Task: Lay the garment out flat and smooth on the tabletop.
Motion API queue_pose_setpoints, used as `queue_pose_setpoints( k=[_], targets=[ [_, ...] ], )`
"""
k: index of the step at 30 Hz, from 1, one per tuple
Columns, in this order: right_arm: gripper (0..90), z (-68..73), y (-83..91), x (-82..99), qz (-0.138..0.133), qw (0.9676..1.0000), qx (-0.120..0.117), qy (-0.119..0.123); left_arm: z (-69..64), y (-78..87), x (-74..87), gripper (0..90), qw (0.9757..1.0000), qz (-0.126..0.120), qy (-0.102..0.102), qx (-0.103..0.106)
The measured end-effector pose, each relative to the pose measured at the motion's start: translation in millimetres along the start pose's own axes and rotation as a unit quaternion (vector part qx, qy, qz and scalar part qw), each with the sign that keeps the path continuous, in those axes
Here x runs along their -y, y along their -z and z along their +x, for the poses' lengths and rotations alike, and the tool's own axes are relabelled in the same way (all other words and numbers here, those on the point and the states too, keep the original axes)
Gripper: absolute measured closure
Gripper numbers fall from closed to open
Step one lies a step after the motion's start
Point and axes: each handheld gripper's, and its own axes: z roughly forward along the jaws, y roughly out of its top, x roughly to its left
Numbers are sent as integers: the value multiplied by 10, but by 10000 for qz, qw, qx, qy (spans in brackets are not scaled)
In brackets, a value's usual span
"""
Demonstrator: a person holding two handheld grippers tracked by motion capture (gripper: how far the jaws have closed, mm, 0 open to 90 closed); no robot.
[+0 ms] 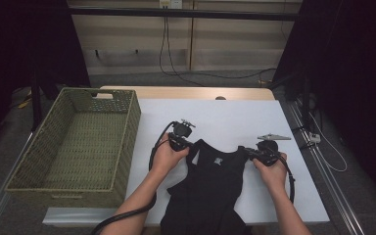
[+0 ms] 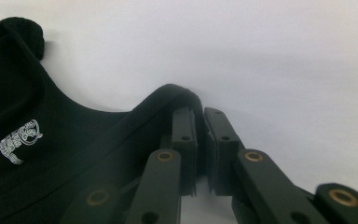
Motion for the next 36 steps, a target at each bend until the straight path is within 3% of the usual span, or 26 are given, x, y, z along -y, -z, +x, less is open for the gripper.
queue_pose_setpoints(
  k=[8,12,16,22,26,28,30,32,34,36],
  targets=[
    [839,-22,24,-10,-60,10000,64,46,-55,274,-200,894,9999,-101,99,66],
    [841,-121,97,-30,-173,9996,174,-116,-80,318,-286,894,9998,-96,177,61],
    [841,-186,143,-36,-166,9994,266,-154,-159,242,-358,893,9997,-111,211,102],
    [839,-162,116,-25,-104,9995,305,-17,-371,25,-435,873,9994,17,61,327],
    [838,-154,102,-15,-58,9995,313,4,-474,-120,-437,703,9990,77,-115,435],
    [838,-154,102,-10,-42,9995,317,43,-470,-137,-435,613,9990,-23,-140,428],
    [838,-154,106,-5,-26,9995,318,51,-433,-122,-433,545,9992,-69,-278,295],
    [837,-156,104,2,-27,9995,321,69,-375,-91,-427,430,9991,-153,-289,255],
    [837,-160,98,12,-19,9994,323,77,-302,-52,-418,410,9992,-226,-274,201],
    [837,-164,89,26,-13,9995,328,43,-220,-21,-405,329,9989,-364,-259,120]
  ],
)
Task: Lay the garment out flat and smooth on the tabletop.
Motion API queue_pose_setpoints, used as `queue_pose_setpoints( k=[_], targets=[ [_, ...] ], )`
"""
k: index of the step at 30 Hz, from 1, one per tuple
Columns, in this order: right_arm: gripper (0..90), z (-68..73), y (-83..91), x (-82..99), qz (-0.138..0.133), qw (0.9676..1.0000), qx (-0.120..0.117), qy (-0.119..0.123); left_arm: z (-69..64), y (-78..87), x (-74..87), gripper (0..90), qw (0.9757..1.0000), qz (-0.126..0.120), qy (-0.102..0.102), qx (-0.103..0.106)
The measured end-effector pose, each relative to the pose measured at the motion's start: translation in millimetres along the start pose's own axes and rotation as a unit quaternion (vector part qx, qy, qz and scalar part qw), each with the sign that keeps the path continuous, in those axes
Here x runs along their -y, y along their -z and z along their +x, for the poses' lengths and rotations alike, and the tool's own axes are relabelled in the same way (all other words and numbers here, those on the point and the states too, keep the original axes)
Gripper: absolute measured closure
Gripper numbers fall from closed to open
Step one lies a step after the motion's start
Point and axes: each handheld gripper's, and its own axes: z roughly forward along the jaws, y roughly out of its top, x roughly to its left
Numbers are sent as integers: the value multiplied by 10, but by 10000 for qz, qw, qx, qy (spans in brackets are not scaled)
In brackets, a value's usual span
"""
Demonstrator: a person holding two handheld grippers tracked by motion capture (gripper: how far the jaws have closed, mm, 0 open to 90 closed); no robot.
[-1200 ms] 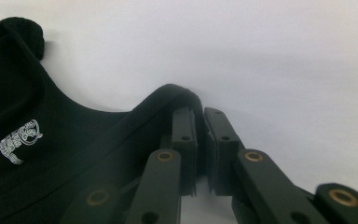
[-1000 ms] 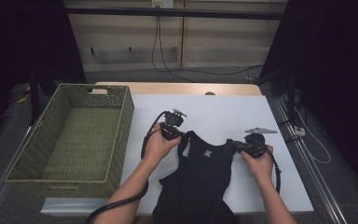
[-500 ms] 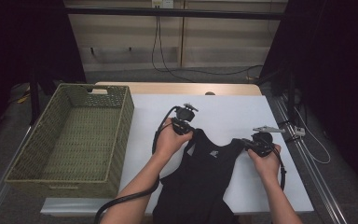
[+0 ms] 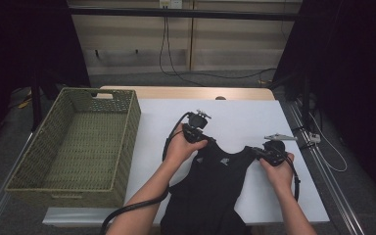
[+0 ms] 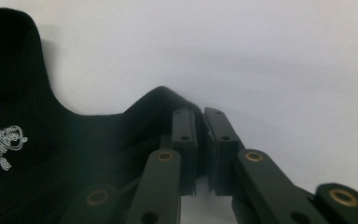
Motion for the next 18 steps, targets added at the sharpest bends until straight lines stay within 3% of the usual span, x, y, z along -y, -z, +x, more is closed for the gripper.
queue_pose_setpoints(
  k=[4,7,10,12,14,18],
  targets=[
    [837,-1,-4,0,-5,10000,-1,4,193,19,61,375,9997,13,-106,-238],
    [837,-2,-9,-2,-4,10000,-2,26,272,-56,128,426,9996,91,-212,-175],
    [837,4,-15,-2,-16,10000,19,21,244,-164,165,398,9990,128,-401,-148],
    [837,8,-16,-2,-16,10000,24,32,186,-250,181,379,9988,51,-477,37],
    [837,10,-16,-1,-21,10000,30,26,133,-312,190,397,9982,125,-574,121],
    [838,16,-16,-1,-18,10000,60,45,13,-391,187,458,9972,34,-748,-5]
  ],
)
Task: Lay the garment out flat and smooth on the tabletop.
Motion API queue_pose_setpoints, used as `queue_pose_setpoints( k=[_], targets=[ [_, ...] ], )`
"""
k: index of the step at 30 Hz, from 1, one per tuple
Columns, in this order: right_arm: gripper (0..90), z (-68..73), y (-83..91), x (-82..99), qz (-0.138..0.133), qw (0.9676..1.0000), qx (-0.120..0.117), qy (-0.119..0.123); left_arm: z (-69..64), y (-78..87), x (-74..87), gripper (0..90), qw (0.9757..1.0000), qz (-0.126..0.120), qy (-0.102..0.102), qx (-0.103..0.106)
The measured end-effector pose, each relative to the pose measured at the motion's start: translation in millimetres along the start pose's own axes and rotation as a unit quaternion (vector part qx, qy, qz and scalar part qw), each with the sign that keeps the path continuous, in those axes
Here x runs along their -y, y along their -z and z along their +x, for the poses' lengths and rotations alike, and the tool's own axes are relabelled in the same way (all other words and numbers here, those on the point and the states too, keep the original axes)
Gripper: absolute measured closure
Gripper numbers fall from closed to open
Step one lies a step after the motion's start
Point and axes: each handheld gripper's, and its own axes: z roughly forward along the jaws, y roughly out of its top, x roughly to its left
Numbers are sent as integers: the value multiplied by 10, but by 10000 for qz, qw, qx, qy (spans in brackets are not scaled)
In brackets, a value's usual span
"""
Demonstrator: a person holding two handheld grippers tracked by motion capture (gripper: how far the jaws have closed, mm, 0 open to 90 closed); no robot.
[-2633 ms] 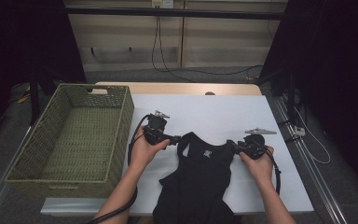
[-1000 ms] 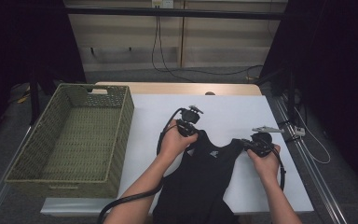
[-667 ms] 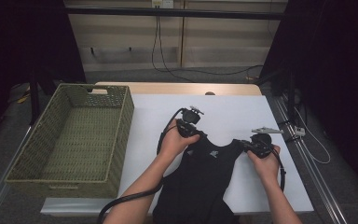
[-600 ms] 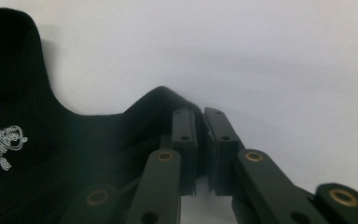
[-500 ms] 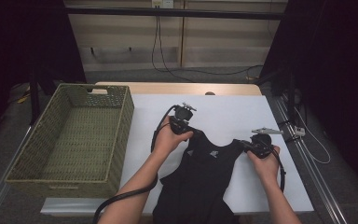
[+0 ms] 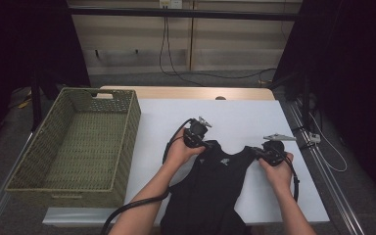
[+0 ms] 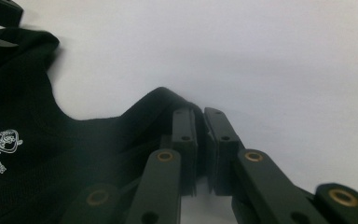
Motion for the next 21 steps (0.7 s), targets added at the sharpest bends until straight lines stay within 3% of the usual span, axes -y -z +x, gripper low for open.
queue_pose_setpoints(
  k=[4,7,9,13,15,21],
  targets=[
    [838,-6,-5,-3,-8,10000,-44,-69,-86,-13,-39,668,9999,50,3,112],
    [840,-16,-10,-12,-7,9999,-95,-113,-119,-9,-70,815,9997,155,138,136],
    [842,-21,-2,-24,-50,9997,-151,-164,-103,39,-85,830,9996,242,148,-19],
    [847,-58,50,-112,-196,9993,-269,-187,94,305,-120,836,9981,-28,531,-302],
    [850,-67,83,-196,-288,9989,-303,-196,204,481,-147,837,9972,-167,650,-338],
    [857,40,145,-542,-658,9968,-451,-64,357,858,-201,837,9942,-459,787,-563]
  ],
)
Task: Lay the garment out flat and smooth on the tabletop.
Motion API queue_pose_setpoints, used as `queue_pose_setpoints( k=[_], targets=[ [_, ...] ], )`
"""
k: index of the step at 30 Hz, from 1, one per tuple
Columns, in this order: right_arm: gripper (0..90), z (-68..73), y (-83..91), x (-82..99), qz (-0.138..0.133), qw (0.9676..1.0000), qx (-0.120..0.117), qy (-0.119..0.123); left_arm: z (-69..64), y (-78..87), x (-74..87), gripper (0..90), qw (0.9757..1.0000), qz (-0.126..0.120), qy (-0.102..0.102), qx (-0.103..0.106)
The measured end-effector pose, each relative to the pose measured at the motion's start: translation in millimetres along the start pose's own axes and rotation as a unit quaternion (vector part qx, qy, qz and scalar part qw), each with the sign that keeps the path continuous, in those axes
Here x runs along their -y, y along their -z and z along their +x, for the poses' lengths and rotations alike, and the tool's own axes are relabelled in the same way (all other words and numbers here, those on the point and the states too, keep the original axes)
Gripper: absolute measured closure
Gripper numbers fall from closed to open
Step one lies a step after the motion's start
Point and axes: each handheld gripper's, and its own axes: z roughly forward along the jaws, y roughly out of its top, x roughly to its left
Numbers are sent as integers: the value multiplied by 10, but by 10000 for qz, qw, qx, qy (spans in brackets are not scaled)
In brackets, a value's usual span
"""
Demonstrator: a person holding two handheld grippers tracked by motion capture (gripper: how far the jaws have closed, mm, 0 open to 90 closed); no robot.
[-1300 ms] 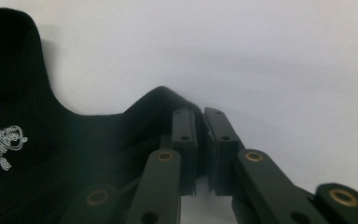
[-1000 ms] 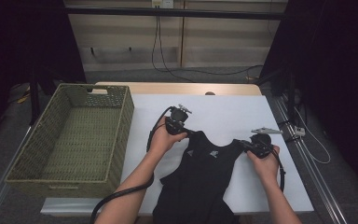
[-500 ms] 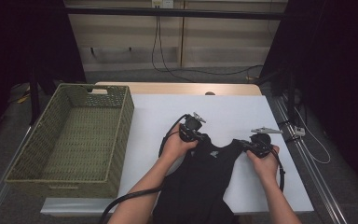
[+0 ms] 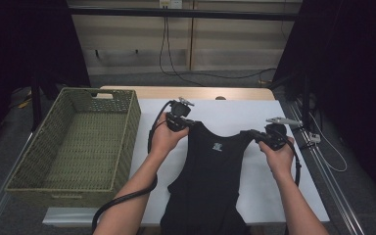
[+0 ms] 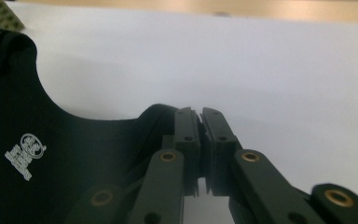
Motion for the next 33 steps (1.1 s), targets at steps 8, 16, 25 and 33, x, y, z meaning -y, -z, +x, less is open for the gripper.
queue_pose_setpoints(
  k=[8,16,25,33],
  targets=[
    [860,241,-36,-441,-308,9991,-59,290,146,272,-81,836,9996,-185,34,-205],
    [860,318,-108,-446,-270,9990,-90,352,230,355,-26,833,9994,-250,136,-174],
    [860,323,-129,-446,-271,9989,-122,372,247,369,-33,834,9996,-231,186,-24],
    [860,296,-165,-436,-245,9988,-197,363,275,356,-17,834,9996,-196,205,-26]
  ],
)
